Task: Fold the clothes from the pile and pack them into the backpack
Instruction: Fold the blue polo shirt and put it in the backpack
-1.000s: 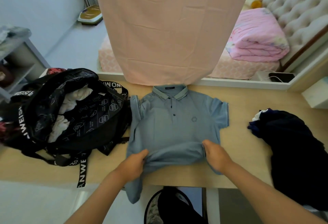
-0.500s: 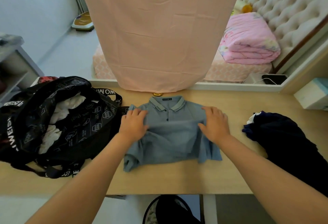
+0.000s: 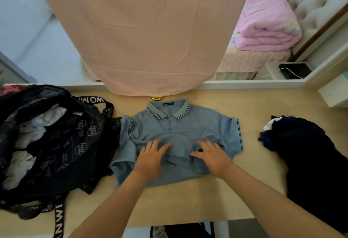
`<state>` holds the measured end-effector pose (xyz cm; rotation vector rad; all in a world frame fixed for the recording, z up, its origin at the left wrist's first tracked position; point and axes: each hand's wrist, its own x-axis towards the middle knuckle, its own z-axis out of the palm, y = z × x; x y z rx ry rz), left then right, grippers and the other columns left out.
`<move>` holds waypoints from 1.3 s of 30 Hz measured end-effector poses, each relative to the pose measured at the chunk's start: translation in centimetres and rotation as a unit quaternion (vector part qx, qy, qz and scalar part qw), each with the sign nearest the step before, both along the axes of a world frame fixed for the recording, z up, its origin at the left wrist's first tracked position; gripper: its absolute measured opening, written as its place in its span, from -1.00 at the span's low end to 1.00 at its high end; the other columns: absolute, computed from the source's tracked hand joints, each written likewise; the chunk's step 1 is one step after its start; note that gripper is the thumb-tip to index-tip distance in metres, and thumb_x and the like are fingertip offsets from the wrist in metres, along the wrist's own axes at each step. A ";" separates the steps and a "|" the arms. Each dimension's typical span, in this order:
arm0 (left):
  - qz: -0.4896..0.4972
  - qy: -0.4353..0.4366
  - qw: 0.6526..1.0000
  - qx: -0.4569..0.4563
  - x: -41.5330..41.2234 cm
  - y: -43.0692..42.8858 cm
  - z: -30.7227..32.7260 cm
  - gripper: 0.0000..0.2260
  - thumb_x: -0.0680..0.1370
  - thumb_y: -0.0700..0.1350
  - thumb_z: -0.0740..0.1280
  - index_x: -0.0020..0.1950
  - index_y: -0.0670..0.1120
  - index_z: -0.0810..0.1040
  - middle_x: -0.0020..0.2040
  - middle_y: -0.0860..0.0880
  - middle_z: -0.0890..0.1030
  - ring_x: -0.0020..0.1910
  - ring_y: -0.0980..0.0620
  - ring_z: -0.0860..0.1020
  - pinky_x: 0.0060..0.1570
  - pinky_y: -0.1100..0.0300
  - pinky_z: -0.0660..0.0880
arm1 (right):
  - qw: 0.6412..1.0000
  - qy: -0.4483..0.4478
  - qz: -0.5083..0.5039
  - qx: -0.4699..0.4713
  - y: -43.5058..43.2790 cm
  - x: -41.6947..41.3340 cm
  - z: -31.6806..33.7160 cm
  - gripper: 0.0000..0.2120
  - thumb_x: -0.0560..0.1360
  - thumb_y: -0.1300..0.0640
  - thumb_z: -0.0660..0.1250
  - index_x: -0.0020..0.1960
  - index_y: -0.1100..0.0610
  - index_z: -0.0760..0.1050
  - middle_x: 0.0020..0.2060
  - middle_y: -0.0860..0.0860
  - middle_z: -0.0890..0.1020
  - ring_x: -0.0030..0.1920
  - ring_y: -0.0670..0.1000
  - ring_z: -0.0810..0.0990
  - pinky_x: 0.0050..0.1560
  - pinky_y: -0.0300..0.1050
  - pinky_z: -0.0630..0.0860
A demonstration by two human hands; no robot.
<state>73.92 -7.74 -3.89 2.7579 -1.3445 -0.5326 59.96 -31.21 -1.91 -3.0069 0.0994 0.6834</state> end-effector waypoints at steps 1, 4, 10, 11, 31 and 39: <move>-0.006 -0.009 1.000 -0.005 0.1 -0.4 -0.4 -0.23 0.36 -0.03 0.47 0.54 0.08 0.25 0.41 -0.10 0.35 0.37 -0.18 0.36 0.22 -0.07 0.42 | 1.000 -0.009 0.011 -0.004 -0.1 0.5 -0.4 -0.33 0.45 0.26 0.38 0.49 -0.11 0.32 0.48 0.11 0.23 0.45 0.18 0.27 0.33 0.08 0.30; -0.021 -0.055 0.997 -0.051 0.8 -1.4 -1.6 -0.30 0.22 -0.02 0.55 0.37 0.03 0.50 0.21 -0.08 0.52 0.14 -0.14 0.51 0.01 -0.03 0.53 | 0.996 -0.084 0.037 -0.019 -0.9 1.9 -1.1 -0.71 0.31 0.13 0.54 -0.03 -0.14 0.62 -0.03 -0.02 0.56 -0.01 0.08 0.56 0.00 0.00 0.46; -0.026 -0.098 0.979 -0.178 1.6 -1.9 -3.0 -0.81 0.46 -0.03 0.26 -0.03 -0.01 0.63 0.12 0.00 0.54 0.07 -0.12 0.55 0.07 0.03 0.35 | 0.951 -0.123 -0.172 0.226 -3.4 2.8 -0.8 -0.80 0.47 -0.03 0.41 -0.21 -0.06 0.40 0.00 -0.15 0.62 -0.02 -0.14 0.54 -0.05 -0.12 0.43; -0.018 -0.077 0.978 -0.195 1.6 -2.0 -2.8 -0.76 0.47 0.00 0.23 0.04 -0.02 0.60 0.15 0.00 0.52 0.11 -0.10 0.53 0.12 0.03 0.35 | 0.929 -0.132 -0.225 0.261 -3.7 3.0 -0.6 -0.78 0.49 -0.02 0.41 -0.22 -0.06 0.38 -0.08 -0.14 0.64 -0.09 -0.13 0.57 -0.10 -0.10 0.47; 0.174 -0.057 0.964 -0.191 10.5 -11.9 4.4 -0.37 0.49 -0.26 0.33 0.53 -0.08 0.20 0.30 -0.15 0.46 0.24 -0.20 0.43 0.18 -0.07 0.38 | 0.697 -0.296 -0.560 0.337 -8.0 9.2 2.3 -0.76 0.61 0.14 0.27 0.24 0.08 0.32 0.08 0.00 0.53 -0.05 0.10 0.62 -0.04 0.10 0.60; -0.057 0.005 0.986 -0.157 2.7 -8.0 -1.1 -0.51 0.41 -0.23 0.38 0.33 -0.02 0.49 0.28 -0.05 0.49 0.26 -0.14 0.48 0.22 -0.04 0.43 | 0.834 -0.053 -0.538 0.105 -4.6 1.6 -1.1 -0.60 0.47 -0.18 0.32 0.15 0.06 0.42 0.10 0.02 0.50 0.05 0.12 0.58 -0.03 -0.04 0.49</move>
